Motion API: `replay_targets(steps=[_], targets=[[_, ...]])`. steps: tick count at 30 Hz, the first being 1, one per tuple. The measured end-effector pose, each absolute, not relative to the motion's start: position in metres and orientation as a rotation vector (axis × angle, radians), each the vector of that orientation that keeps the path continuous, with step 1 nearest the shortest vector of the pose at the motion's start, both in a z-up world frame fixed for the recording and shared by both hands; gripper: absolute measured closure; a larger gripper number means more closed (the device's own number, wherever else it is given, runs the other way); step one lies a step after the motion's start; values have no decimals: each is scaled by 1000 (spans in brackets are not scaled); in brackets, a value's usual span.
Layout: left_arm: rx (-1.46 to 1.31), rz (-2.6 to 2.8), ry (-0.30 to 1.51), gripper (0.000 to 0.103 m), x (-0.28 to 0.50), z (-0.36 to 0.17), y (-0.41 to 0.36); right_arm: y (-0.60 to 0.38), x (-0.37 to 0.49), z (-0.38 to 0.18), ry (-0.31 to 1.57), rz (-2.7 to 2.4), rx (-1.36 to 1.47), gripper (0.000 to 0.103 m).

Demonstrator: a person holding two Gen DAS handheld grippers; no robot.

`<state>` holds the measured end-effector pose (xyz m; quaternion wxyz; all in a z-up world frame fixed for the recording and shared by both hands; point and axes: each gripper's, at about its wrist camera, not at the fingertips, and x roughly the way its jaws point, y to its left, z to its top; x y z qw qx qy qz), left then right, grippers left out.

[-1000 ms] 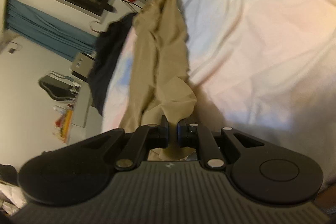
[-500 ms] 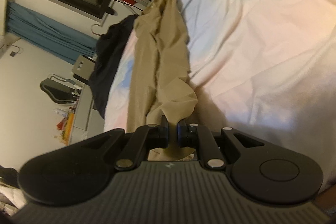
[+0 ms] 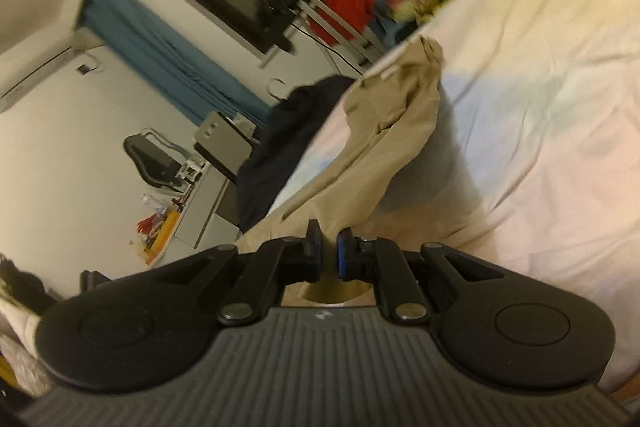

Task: Fold clothes
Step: 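Lift the hem end with both tools and fold it over toward the collar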

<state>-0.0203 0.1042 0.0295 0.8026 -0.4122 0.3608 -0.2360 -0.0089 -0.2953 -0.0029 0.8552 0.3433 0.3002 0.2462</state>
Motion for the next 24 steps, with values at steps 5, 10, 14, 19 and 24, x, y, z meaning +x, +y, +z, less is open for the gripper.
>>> replay_targets(steps=[5,10,14,19,24], targets=[[-922,-521,810,101,-82,23,110,-307,-56,-4,667,545,681,92],[-993,-490,859,101,-136,-2,113,-311,-94,-17,728,554,640,92],[-979,-461,806,101,-140,7,117,-310,-90,-13,717,527,620,92],[-919,-443,749,102,-99,31,120,-301,-48,0,637,483,597,92],[-890,-374,718,102,-23,42,117,-288,26,5,586,419,588,92]])
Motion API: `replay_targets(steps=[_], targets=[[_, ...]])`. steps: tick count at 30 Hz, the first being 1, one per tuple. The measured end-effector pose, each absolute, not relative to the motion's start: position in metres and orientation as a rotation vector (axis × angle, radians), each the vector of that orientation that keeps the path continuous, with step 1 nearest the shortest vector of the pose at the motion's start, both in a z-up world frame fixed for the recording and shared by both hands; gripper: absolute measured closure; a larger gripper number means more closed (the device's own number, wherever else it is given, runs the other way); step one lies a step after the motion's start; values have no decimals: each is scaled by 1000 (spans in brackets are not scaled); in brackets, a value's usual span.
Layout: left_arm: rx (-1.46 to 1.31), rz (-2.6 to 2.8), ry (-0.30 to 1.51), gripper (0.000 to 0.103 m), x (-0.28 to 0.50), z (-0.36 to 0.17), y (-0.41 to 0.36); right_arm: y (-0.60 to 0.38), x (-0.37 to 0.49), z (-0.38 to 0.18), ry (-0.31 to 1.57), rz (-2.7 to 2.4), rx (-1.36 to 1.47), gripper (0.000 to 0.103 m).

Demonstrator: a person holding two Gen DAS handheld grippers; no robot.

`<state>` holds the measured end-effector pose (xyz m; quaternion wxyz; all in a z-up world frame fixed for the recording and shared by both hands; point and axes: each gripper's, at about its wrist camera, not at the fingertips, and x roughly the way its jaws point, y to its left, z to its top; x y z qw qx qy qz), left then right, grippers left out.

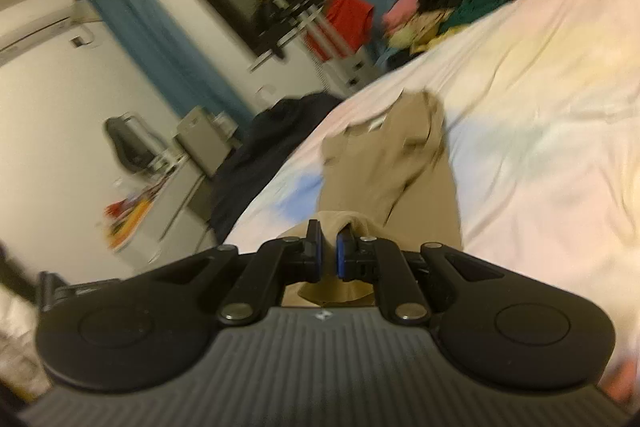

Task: Fold clothes
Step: 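Lift the hem end with both tools and fold it over toward the collar, then open both tools and release the folded shirt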

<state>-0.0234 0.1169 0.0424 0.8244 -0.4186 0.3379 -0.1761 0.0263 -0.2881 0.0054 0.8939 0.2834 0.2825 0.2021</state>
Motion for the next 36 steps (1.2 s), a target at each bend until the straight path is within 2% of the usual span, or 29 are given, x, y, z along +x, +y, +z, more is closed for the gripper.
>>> replay_targets(steps=[5,13,22,28,29,31,32,33,34,35,36], targets=[[-868,-251,690,102,66,32,116,-274,111,-10,579,336,609,92],[-704,-142,664,102,175,-14,107,-260,205,-69,595,238,552,92],[-456,-130,677,101,226,-65,88,-250,264,-134,668,192,471,92],[-333,-130,682,99,226,-74,74,-234,267,-137,673,173,364,91],[-320,-131,675,97,222,-70,71,-232,265,-134,670,170,352,91],[-295,-134,660,69,212,-62,66,-233,259,-128,654,167,346,90],[-285,-136,651,61,207,-57,63,-235,255,-124,645,169,356,89],[-279,-137,640,50,200,-51,61,-238,249,-119,637,169,374,81],[-267,-136,627,43,192,-45,58,-241,242,-114,626,166,378,58],[-250,-134,614,41,184,-38,55,-243,235,-109,615,163,379,43],[-235,-134,597,35,174,-31,51,-245,224,-101,581,162,381,17]])
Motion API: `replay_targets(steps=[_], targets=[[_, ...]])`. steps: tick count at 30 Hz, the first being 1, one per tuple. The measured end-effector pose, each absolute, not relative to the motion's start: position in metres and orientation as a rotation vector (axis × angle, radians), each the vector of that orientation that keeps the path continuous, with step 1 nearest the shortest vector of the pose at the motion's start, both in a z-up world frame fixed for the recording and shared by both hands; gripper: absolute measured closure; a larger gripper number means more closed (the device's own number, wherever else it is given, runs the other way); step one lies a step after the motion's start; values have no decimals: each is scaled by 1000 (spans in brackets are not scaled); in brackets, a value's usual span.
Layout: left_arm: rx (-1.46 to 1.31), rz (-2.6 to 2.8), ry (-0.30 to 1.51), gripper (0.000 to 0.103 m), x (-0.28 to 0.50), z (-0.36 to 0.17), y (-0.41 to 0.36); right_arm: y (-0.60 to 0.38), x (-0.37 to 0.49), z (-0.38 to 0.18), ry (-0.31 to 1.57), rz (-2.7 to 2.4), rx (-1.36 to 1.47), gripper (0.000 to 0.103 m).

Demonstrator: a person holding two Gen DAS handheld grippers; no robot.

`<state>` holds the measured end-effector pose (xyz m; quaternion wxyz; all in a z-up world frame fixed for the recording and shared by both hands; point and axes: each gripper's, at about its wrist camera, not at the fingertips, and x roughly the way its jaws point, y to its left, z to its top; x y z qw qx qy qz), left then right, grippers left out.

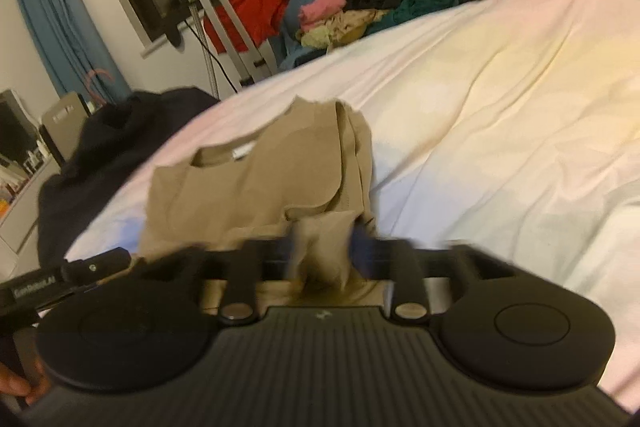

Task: Fold clothes
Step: 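Open both tools and release the folded shirt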

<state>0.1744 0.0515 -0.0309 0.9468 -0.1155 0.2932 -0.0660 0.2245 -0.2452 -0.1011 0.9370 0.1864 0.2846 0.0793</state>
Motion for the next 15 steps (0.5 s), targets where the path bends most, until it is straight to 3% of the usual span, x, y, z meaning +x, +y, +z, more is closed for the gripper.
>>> replay_targets(steps=[1,4,10,15], targets=[[-222,-137,578,25,164,-24,48,-247,214,-93,544,162,383,10],[-184,-146,519,6,132,-2,39,-248,182,-67,488,178,348,11],[-89,-153,440,0,57,27,26,-241,120,-36,401,172,211,11],[-194,-204,530,1,16,19,31,-244,95,-29,402,184,208,11]])
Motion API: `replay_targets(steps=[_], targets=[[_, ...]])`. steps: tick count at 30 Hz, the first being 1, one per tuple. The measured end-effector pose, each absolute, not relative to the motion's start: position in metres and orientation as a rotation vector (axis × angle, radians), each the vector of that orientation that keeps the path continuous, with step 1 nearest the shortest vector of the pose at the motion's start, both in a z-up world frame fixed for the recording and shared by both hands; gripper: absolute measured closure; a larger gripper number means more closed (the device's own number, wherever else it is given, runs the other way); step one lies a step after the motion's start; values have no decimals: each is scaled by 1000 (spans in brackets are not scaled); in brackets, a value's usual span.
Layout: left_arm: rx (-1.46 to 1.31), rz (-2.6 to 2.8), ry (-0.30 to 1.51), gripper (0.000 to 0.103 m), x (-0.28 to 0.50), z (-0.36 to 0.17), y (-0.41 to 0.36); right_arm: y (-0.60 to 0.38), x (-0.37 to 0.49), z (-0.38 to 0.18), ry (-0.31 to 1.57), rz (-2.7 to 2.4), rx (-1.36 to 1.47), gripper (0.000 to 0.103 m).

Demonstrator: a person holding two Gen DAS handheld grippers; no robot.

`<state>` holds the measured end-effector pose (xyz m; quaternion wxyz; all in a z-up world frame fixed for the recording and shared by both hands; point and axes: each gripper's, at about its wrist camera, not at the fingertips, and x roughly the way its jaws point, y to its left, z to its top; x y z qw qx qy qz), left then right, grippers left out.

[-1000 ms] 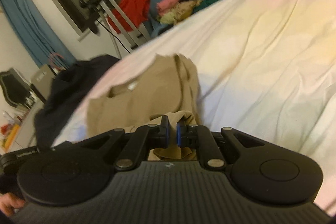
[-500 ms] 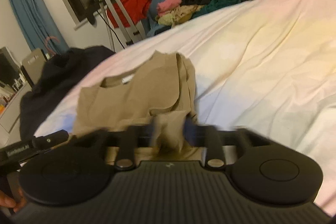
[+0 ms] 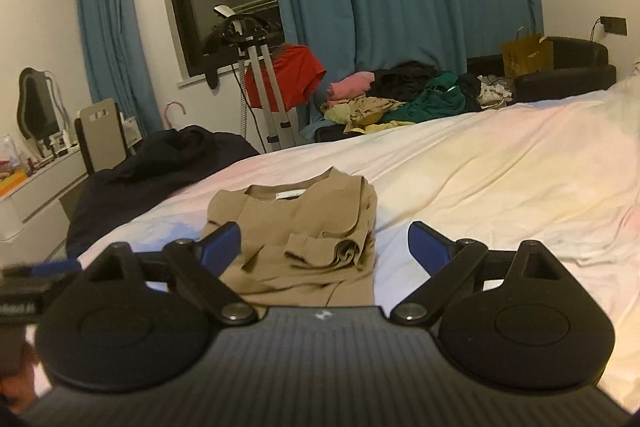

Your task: Fold clothes

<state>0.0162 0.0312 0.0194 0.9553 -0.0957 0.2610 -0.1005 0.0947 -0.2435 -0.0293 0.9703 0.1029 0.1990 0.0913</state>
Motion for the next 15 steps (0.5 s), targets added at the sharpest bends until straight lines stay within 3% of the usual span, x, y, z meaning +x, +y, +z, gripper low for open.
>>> replay_targets(steps=[4,7,10,11,12,15], targets=[[-461,-236,733,7,23,-12,53,-253,90,-39,461,218,319,11],[-668,-248,857,19,36,-38,71,-269,98,-60,589,263,564,11],[-805,-267,911,22,41,-60,83,-282,108,-93,734,304,830,10],[-822,-267,922,23,43,-65,84,-285,111,-105,785,314,914,13],[-831,-267,933,24,44,-69,84,-284,114,-115,830,315,963,27],[-832,-277,948,24,49,-75,81,-279,118,-137,916,291,1031,30]])
